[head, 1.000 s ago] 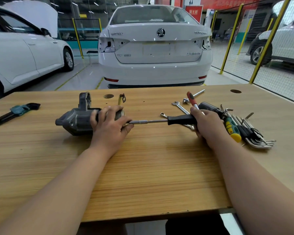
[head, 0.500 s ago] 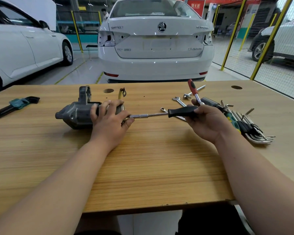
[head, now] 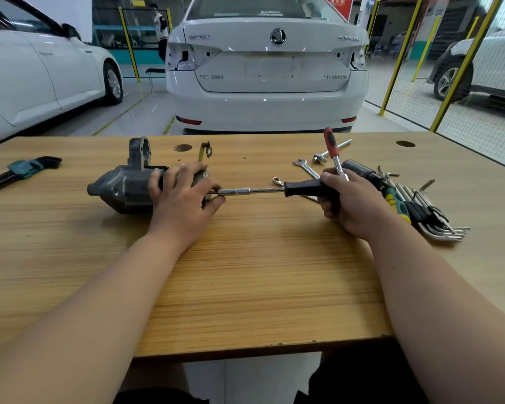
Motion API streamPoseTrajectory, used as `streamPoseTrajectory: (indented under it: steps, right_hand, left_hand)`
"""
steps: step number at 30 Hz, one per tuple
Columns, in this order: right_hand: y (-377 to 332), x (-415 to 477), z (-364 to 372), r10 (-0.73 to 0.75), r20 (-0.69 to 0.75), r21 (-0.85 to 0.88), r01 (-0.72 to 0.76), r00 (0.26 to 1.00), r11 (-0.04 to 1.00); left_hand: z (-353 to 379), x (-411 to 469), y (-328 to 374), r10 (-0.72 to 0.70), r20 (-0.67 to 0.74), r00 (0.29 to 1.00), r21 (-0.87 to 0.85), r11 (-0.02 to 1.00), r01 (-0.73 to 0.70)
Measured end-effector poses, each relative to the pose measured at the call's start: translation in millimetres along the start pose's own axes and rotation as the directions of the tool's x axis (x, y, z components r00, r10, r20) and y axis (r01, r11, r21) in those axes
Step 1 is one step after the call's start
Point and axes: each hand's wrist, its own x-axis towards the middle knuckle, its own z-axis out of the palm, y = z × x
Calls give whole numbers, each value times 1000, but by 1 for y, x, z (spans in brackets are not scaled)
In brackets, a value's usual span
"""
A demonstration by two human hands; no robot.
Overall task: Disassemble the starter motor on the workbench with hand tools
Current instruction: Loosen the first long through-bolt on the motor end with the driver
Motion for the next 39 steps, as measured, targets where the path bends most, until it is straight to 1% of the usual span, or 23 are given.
streamPoseTrajectory:
  steps: [2, 4, 6, 7, 8, 9, 11, 13, 14, 15, 19, 22, 26, 29, 33, 35, 37, 39]
  right_hand:
    - [-1, 0, -1, 34, 50, 170, -42, 998, 985]
    - [1, -1, -1, 59, 95, 314, -86, 994, 945]
    - [2, -1, -2, 70, 130, 422, -120, 989, 899]
    - [3, -1, -2, 72, 135, 450, -126, 988, 884]
    - [3, 0, -1, 69, 126, 442, -118, 990, 889]
    - [3, 1, 0, 64, 96, 389, -96, 993, 916]
    - [2, 3, 4, 45, -8, 165, -43, 999, 985]
    - [2, 6, 5, 7, -106, -68, -14, 994, 998]
    - [3, 7, 4, -6, -118, -136, -10, 993, 991]
    - [3, 7, 2, -9, -111, -161, -9, 994, 987]
    - [3, 3, -2, 10, -41, -88, -13, 999, 996]
    - [0, 0, 0, 9, -10, 1, -9, 1000, 1000]
    - [0, 1, -3, 51, 50, 115, -57, 997, 992]
    - [1, 3, -3, 74, 91, 253, -95, 993, 963]
    - [1, 2, -2, 80, 147, 448, -138, 986, 883]
    - [1, 0, -3, 55, 176, 460, -132, 983, 878]
    - [2, -1, -2, 19, 178, 405, -91, 984, 910]
    - [4, -1, 0, 14, 121, 311, -52, 993, 949]
  left_hand:
    - [0, 0, 0, -3, 1, 1000, 7, 1000, 3]
    - [1, 0, 0, 3, 5, 1000, 18, 1000, -3]
    - [2, 0, 0, 10, 5, 1000, 22, 1000, -10]
    - [2, 0, -1, 11, 6, 1000, 22, 1000, -11]
    - [1, 0, -1, 12, 4, 1000, 21, 1000, -12]
    - [1, 0, -2, 15, -2, 1000, 19, 1000, -15]
    - [0, 0, -1, 17, -12, 1000, 9, 1000, -17]
    - [0, 0, -1, 16, -17, 1000, 5, 1000, -16]
    - [1, 0, -1, 17, -18, 1000, 5, 1000, -17]
    - [1, 0, -1, 19, -21, 1000, 5, 1000, -19]
    - [0, 0, -1, 16, -23, 1000, 0, 1000, -16]
    - [0, -1, 0, 8, -12, 1000, 10, 1000, -8]
    - [0, -1, 0, 0, -19, 1000, 15, 1000, 1]
    - [0, -1, -1, -6, -17, 1000, 19, 1000, 6]
    - [-1, 0, 0, 3, -13, 1000, 20, 1000, -3]
    - [0, 1, 0, 10, -6, 1000, 26, 1000, -10]
    - [1, 1, -2, 15, -5, 1000, 13, 1000, -15]
    - [1, -1, -2, 12, -4, 1000, 4, 1000, -12]
